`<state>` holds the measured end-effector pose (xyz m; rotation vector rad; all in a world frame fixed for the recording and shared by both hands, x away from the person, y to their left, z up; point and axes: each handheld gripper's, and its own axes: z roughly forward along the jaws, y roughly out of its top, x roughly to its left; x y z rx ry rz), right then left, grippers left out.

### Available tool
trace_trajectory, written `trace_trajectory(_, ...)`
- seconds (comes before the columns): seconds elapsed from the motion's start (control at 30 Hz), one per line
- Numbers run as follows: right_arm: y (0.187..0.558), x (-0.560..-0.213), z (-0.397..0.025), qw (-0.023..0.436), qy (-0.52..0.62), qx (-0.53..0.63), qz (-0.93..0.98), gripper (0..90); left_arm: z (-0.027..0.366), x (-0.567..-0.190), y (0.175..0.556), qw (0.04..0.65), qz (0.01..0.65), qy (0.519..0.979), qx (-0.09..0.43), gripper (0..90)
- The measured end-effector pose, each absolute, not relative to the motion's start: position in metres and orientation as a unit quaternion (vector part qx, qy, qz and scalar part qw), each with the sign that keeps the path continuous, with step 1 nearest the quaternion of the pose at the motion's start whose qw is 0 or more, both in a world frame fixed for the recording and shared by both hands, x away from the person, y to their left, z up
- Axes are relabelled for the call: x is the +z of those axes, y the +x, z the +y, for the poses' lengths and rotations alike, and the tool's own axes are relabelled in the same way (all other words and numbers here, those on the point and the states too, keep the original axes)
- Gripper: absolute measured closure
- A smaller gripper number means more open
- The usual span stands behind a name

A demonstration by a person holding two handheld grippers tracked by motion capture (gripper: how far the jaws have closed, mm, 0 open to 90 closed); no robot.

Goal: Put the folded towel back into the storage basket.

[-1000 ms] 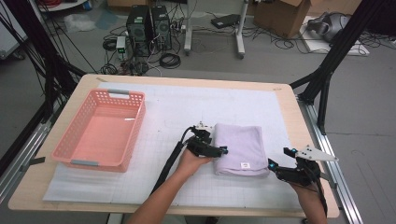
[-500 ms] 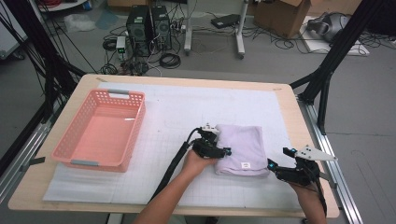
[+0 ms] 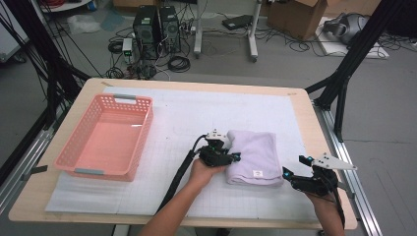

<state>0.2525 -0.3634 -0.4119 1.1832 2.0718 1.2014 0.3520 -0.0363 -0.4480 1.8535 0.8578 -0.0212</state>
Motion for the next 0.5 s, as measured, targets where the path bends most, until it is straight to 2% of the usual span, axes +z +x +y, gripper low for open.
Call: trace_trajectory(0.5, 0.252, -0.411, -0.364, 0.233, 0.433, 0.439, 0.752, 20.1, -0.009, -0.43, 0.344, 0.574, 0.324, 0.752, 0.006, 70.8)
